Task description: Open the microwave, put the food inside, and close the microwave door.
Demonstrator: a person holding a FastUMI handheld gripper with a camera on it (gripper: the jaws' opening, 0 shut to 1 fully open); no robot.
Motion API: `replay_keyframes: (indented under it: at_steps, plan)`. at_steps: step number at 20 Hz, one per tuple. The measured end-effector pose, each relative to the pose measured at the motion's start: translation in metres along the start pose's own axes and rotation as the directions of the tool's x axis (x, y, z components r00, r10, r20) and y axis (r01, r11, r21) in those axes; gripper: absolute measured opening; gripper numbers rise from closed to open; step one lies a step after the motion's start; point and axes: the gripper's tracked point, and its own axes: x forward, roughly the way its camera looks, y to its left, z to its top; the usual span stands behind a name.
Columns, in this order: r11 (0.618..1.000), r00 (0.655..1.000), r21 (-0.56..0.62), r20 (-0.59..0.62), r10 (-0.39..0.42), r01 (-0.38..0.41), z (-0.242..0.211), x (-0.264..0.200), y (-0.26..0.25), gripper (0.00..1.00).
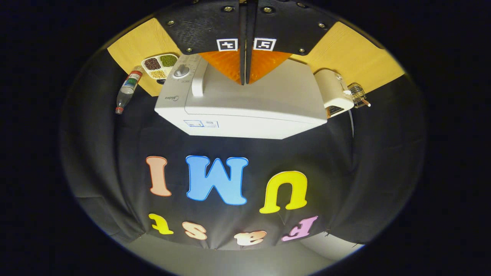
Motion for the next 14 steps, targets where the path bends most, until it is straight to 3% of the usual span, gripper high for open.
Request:
replay_keyframes:
  at_steps: [6, 8, 9, 10, 12, 14]
  plan:
    - [0.999, 0.997, 0.039, 0.069, -0.019, 0.016, 0.021, -0.084, -0.006, 0.02]
    - [0.999, 0.996, 0.046, 0.084, -0.008, 0.004, 0.022, -0.107, -0.002, 0.08]
    - [0.999, 0.996, 0.047, 0.088, 0.009, -0.014, 0.021, -0.117, 0.003, 0.22]
    - [0.999, 0.996, 0.045, 0.091, 0.016, -0.021, 0.018, -0.125, 0.005, 0.62]
    - [0.999, 0.994, 0.037, 0.109, -0.010, 0.006, 0.019, -0.141, 0.001, 0.98]
    - [0.999, 0.992, 0.043, 0.130, -0.005, -0.001, 0.022, -0.152, 0.005, 0.97]
